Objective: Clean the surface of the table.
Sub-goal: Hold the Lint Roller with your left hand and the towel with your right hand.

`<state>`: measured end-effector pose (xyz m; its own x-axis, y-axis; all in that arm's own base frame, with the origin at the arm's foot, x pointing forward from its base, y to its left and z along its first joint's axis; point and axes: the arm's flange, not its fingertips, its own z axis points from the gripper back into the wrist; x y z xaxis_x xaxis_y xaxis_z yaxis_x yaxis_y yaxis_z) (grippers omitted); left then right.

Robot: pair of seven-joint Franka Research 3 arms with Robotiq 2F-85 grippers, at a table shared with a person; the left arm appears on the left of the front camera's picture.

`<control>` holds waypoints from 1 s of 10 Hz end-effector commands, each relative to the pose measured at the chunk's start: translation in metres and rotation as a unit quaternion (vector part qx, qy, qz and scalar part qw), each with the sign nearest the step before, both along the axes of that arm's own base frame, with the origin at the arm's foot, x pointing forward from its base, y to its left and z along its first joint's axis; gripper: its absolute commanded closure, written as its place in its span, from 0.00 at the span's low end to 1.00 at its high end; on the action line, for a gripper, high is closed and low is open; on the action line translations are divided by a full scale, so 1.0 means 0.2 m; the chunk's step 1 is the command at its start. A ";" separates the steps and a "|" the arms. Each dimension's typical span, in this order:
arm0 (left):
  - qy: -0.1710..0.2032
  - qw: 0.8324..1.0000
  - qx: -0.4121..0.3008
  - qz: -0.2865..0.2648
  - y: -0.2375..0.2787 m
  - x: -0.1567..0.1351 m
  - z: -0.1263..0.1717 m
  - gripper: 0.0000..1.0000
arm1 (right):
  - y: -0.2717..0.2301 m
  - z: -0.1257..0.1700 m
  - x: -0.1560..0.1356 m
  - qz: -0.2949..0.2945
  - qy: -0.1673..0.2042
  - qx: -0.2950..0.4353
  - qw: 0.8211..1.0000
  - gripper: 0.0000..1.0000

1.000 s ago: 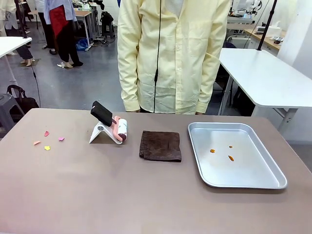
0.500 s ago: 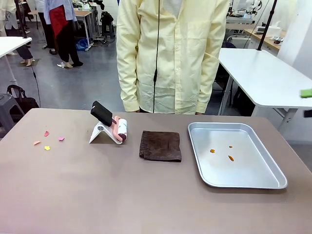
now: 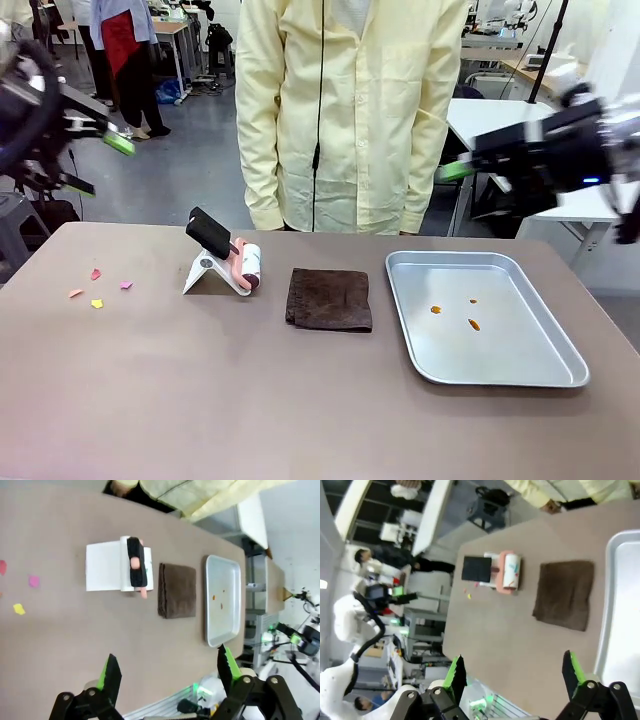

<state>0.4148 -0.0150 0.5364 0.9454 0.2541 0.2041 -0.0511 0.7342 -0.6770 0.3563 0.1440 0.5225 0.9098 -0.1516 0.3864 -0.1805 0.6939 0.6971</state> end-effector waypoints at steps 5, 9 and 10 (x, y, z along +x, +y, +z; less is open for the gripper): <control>0.090 0.994 0.042 -0.039 -0.16 0.25 -0.24 0.00 | 0.64 -0.48 0.34 0.085 0.135 -0.133 0.978 0.00; 0.116 0.992 0.035 -0.040 -0.22 0.35 -0.42 0.00 | 0.62 -0.70 0.42 0.072 0.183 -0.161 0.967 0.00; 0.096 0.993 0.039 -0.050 -0.21 0.33 -0.42 0.00 | 0.60 -0.68 0.42 0.067 0.187 -0.154 0.968 0.00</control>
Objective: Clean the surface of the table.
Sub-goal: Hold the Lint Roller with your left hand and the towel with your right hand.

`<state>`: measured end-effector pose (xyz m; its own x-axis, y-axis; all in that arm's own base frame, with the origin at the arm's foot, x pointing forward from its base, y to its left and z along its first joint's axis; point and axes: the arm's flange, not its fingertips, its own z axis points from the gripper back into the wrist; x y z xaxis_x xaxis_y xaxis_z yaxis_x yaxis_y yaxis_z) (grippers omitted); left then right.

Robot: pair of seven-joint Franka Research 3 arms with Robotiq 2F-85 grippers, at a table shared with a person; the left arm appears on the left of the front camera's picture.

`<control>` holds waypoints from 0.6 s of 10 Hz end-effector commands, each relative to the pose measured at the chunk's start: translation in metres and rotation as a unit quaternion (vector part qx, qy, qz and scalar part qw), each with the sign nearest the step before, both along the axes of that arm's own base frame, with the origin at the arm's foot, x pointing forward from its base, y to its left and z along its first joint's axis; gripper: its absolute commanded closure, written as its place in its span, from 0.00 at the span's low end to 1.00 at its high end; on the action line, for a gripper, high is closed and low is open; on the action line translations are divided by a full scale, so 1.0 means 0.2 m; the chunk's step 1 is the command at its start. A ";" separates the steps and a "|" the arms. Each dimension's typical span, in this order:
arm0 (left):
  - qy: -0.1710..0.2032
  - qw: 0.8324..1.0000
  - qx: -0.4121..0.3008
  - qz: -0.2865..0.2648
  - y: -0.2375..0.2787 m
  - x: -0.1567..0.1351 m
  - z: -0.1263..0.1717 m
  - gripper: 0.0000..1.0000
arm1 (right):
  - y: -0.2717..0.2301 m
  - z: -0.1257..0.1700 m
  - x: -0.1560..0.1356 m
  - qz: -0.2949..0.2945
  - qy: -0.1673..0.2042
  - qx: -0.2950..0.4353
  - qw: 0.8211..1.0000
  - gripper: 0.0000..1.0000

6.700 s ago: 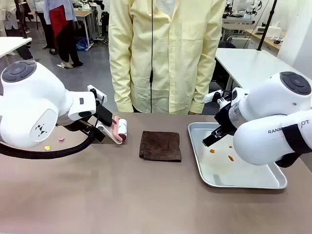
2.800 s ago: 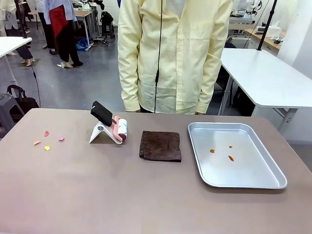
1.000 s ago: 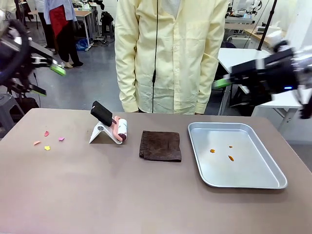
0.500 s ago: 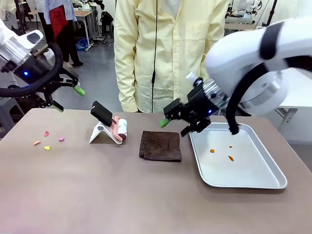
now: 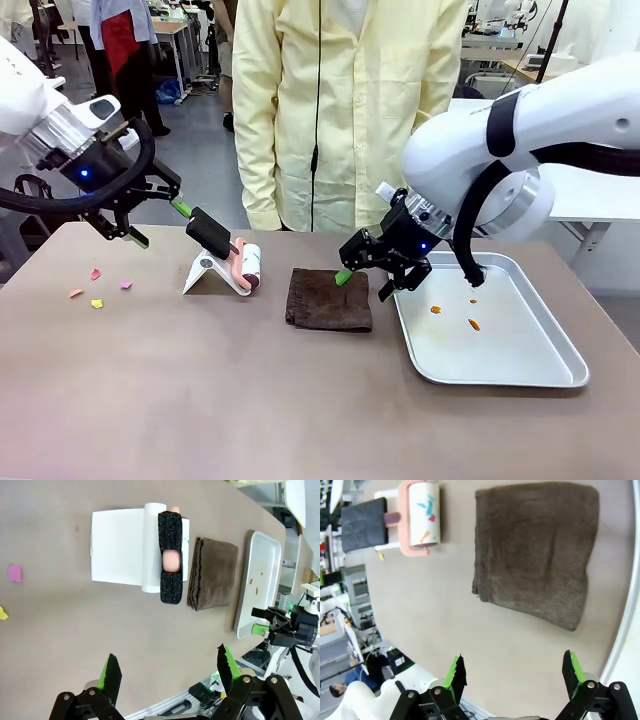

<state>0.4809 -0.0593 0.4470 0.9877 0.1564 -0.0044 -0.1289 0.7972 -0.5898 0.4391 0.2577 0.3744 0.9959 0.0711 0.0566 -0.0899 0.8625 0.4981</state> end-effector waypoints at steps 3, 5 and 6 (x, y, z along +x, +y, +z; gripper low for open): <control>0.001 1.000 -0.001 0.000 0.00 -0.01 0.02 0.00 | 0.00 0.00 0.00 0.000 0.000 0.000 1.000 0.00; 0.000 1.000 0.000 0.000 0.00 0.00 0.00 0.00 | -0.02 0.02 0.00 -0.002 0.001 0.002 1.000 0.00; 0.007 1.000 -0.002 -0.021 -0.05 0.07 -0.02 0.00 | 0.02 0.01 0.09 -0.027 0.005 -0.019 0.999 0.00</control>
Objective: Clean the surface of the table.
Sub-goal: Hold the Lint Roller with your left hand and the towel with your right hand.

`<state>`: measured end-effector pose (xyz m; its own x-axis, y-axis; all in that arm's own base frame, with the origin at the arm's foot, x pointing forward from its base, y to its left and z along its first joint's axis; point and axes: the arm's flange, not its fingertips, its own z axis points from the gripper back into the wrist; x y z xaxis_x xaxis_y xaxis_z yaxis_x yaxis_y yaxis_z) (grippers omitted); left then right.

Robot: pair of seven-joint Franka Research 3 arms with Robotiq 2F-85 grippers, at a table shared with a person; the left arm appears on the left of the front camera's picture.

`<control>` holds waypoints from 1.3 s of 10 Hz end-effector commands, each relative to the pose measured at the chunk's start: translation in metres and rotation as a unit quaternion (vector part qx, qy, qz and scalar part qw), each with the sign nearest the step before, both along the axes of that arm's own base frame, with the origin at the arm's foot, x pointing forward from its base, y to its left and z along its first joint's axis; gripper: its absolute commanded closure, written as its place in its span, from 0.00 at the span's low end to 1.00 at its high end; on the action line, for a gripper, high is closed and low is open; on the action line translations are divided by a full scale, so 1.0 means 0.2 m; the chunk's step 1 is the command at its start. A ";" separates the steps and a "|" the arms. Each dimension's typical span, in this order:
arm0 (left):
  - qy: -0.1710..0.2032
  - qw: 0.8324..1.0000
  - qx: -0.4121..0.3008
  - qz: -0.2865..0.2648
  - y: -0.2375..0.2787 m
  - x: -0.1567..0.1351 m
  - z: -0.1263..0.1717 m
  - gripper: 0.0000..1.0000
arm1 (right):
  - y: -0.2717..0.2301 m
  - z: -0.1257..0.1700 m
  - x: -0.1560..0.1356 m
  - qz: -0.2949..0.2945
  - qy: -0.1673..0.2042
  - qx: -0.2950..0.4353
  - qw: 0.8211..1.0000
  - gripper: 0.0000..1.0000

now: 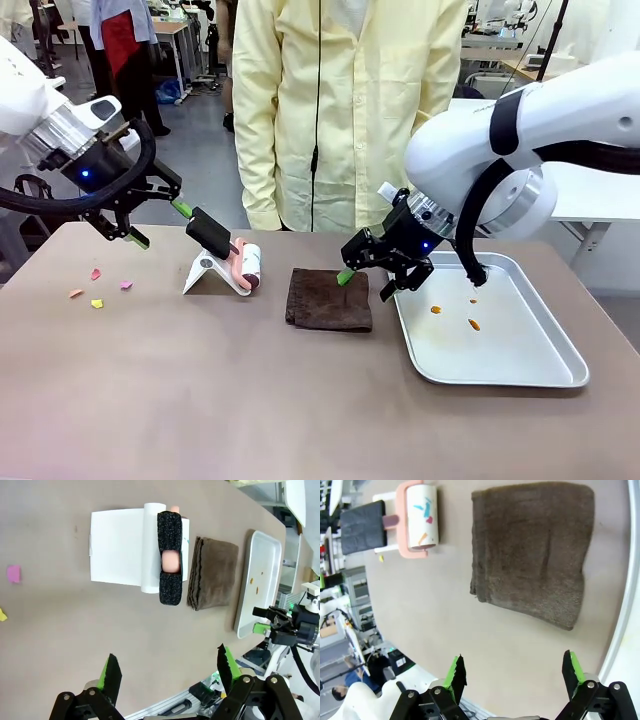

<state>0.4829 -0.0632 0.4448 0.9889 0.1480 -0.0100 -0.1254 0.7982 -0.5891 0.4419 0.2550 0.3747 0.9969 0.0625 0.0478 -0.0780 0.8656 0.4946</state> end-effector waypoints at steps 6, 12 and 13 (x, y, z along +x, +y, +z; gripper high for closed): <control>0.021 1.000 -0.013 -0.015 -0.06 0.29 -0.12 0.00 | 0.25 -0.26 0.31 -0.087 0.030 -0.062 0.994 0.00; 0.006 0.999 -0.022 -0.049 -0.07 0.35 -0.19 0.00 | 0.26 -0.25 0.32 -0.124 0.032 -0.118 0.985 0.00; 0.008 0.998 -0.024 -0.052 -0.07 0.36 -0.19 0.00 | 0.26 -0.25 0.33 -0.133 0.031 -0.149 0.979 0.00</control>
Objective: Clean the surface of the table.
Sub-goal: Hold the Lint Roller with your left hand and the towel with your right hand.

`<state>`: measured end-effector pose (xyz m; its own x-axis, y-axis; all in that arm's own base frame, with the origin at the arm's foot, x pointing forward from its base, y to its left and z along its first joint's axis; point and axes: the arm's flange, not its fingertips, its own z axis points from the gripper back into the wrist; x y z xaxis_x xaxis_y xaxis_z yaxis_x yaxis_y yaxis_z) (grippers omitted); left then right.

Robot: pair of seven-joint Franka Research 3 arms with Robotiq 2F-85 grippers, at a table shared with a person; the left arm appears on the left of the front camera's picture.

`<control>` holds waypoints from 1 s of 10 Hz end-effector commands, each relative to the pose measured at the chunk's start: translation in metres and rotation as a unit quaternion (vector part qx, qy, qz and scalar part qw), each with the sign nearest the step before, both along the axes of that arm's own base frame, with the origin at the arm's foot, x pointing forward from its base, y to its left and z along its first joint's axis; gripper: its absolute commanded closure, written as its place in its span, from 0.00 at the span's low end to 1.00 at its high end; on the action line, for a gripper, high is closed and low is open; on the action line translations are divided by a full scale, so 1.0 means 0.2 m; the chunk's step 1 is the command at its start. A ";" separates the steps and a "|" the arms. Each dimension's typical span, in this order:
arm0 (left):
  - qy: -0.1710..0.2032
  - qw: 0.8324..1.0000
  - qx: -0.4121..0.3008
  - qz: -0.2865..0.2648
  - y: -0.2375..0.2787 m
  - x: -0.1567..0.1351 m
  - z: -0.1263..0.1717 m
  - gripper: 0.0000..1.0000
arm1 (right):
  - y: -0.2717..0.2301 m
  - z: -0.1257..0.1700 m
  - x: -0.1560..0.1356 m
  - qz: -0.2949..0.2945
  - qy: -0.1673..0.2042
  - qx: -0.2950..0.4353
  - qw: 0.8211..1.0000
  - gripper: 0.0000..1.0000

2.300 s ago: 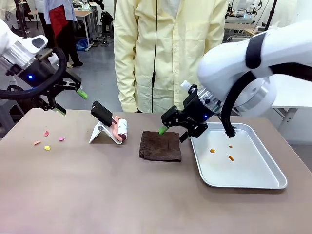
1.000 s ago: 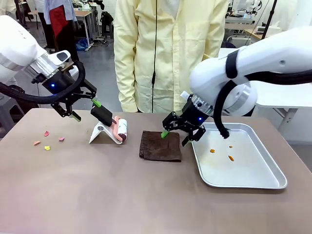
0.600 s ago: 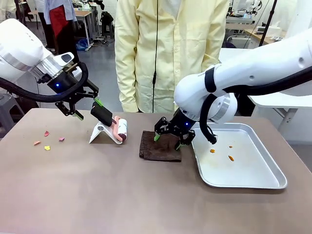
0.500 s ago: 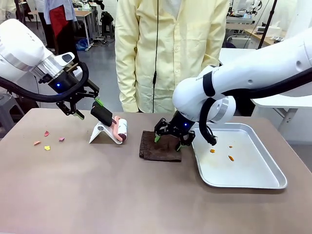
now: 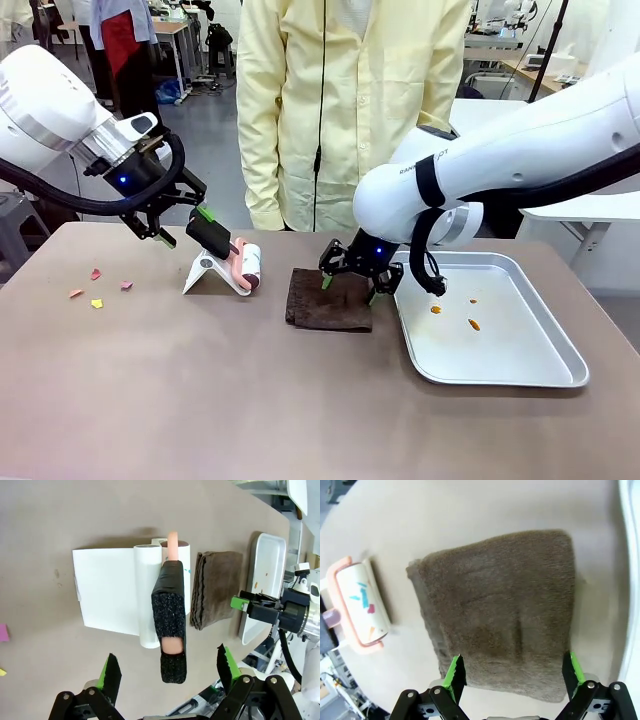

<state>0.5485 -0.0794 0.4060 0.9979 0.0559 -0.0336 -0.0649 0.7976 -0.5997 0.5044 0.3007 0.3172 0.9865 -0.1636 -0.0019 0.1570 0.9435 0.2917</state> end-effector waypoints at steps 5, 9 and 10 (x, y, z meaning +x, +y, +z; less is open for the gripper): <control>0.001 1.000 -0.015 -0.020 -0.03 0.06 -0.01 0.00 | 0.05 -0.02 0.08 -0.007 0.007 -0.067 0.998 0.00; 0.007 1.000 -0.009 -0.018 -0.03 0.09 -0.02 0.00 | 0.04 -0.03 0.10 -0.005 0.008 -0.060 0.998 0.00; 0.001 1.000 -0.009 -0.011 -0.04 0.09 -0.03 0.49 | 0.04 -0.05 0.10 0.001 0.011 -0.054 0.999 0.00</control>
